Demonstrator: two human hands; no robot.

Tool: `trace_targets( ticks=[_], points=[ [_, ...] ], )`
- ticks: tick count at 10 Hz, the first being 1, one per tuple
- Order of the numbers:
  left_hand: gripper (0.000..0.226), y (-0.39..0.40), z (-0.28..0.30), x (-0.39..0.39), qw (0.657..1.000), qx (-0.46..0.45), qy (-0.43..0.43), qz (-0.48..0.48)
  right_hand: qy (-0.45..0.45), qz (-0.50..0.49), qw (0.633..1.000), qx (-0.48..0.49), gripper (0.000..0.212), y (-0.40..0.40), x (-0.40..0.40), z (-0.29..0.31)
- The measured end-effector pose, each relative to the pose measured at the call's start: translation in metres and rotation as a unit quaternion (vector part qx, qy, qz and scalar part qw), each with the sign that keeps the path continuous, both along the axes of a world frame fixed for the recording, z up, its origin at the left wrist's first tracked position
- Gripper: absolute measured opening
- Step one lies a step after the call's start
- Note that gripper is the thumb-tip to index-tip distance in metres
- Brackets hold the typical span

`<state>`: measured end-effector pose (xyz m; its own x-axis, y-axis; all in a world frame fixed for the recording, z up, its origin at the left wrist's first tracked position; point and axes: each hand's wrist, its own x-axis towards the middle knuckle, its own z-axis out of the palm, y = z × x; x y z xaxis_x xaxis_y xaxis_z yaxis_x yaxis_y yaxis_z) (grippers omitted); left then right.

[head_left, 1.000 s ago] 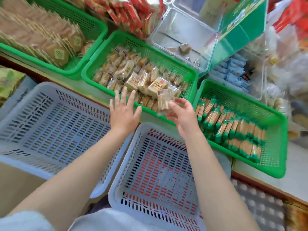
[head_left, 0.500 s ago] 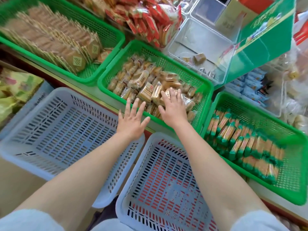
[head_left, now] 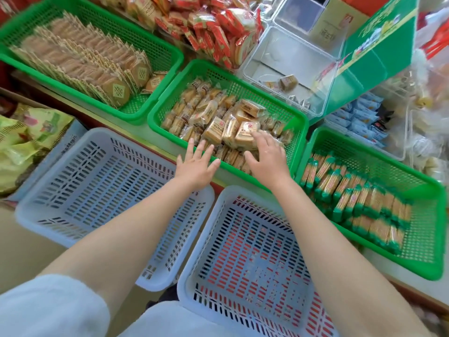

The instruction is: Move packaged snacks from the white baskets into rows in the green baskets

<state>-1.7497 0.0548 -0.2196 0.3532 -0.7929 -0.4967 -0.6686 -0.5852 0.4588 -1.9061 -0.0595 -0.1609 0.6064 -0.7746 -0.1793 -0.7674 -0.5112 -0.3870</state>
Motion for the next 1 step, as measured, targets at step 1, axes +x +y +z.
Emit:
trace_targets(
  ticks=[1],
  points=[
    [0.062, 0.0104, 0.044, -0.0043, 0.986, -0.142, 0.069, 0.047, -0.141, -0.03, 0.99, 0.005, 0.038, 0.0168, -0.0222, 0.0464]
  ],
)
